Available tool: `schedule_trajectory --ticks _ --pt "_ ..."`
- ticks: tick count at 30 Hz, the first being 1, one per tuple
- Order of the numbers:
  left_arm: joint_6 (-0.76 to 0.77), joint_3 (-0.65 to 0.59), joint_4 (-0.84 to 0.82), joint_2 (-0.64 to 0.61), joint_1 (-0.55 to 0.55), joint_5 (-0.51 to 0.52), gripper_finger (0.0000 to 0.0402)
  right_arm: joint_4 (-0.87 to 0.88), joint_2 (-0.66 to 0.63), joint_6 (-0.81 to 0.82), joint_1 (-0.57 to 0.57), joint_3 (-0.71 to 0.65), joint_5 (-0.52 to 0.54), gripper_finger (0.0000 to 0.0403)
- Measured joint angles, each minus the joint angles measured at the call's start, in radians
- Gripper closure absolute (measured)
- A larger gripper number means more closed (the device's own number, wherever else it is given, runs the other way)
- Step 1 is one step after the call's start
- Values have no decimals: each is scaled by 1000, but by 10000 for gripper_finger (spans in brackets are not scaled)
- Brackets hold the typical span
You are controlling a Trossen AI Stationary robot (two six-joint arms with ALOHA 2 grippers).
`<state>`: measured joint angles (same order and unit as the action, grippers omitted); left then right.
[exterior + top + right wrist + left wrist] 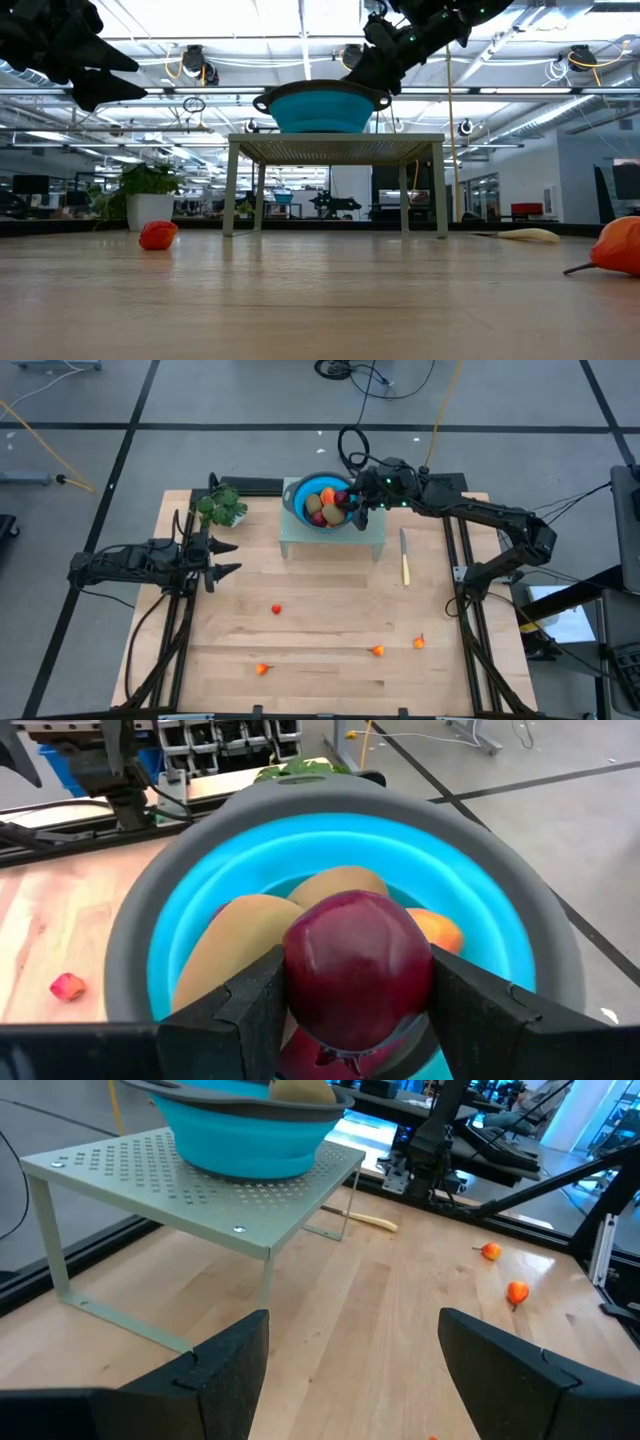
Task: Pick & Place Fruit
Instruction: Put the pomegranate into the colander on the shelf
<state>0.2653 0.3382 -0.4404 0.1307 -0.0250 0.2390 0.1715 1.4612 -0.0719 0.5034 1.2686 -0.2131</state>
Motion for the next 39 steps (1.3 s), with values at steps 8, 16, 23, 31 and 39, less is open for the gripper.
schedule_trajectory --ticks 8,16,23,31,39 --pt "0 0 0 0 0 0 110 2 0 0 1 0 0 191" --pt "0 0 0 0 0 0 110 6 0 0 1 0 1 169" --pt "0 0 0 0 0 0 110 6 0 0 1 0 2 168" --pt "0 0 0 0 0 0 110 6 0 -1 1 0 2 167" --pt "0 0 0 0 0 -1 110 5 0 -25 1 0 6 167"
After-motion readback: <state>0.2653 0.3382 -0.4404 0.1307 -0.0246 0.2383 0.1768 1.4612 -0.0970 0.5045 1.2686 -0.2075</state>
